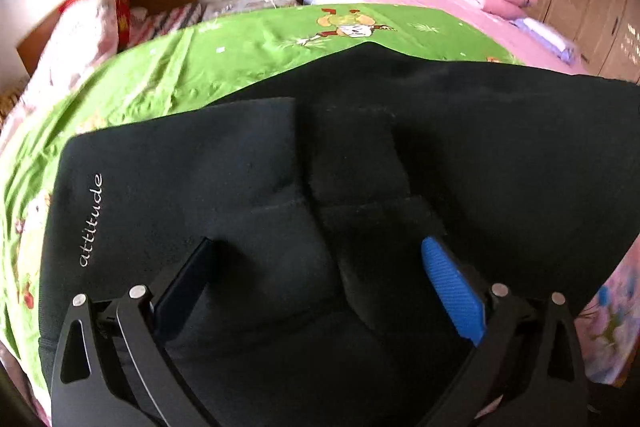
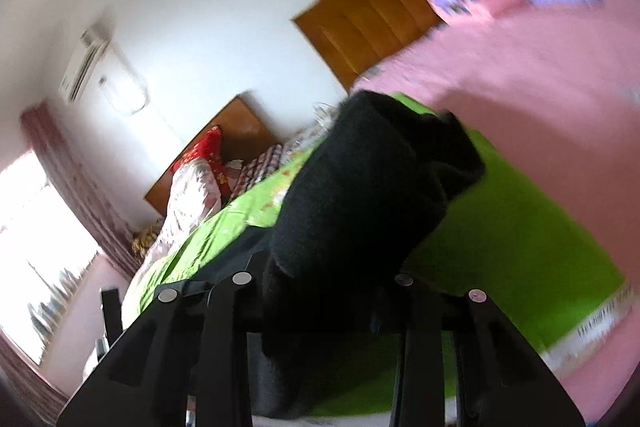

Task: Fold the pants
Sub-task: 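Press the folded sweatpants flat with the left tool while the right tool lifts an end, then grasp the sweatpants waistband with both tools and lift the bundle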

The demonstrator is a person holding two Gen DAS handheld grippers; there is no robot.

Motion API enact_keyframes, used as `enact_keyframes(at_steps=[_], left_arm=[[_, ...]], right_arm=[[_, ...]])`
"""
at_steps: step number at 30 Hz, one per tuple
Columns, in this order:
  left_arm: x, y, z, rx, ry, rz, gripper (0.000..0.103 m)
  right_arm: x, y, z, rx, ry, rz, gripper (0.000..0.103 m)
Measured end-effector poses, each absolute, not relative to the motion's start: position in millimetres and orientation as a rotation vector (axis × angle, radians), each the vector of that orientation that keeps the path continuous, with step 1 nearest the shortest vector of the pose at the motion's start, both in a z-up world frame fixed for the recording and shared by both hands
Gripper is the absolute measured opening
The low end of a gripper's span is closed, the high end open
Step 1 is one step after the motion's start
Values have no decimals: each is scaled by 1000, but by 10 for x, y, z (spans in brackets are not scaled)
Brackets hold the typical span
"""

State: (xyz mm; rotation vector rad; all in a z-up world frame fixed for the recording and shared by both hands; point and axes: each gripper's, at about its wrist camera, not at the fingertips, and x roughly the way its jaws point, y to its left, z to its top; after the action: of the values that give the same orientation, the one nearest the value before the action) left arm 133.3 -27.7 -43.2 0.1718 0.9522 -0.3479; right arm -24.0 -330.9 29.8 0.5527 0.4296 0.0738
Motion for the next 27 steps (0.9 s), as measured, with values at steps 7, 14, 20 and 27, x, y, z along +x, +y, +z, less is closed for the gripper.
enact_keyframes(at_steps=[7, 14, 20, 27], left_arm=[[1191, 551, 70, -12, 785, -236, 100], [941, 1762, 134, -146, 742, 7, 101], [758, 2180, 20, -203, 760, 28, 101], [861, 1974, 61, -356, 802, -273, 101]], right_arm=[[431, -1752, 791, 174, 451, 256, 32], [753, 110, 301, -266, 555, 457, 32], [588, 813, -301, -624, 551, 424, 33], [489, 761, -287, -651, 508, 396, 38]])
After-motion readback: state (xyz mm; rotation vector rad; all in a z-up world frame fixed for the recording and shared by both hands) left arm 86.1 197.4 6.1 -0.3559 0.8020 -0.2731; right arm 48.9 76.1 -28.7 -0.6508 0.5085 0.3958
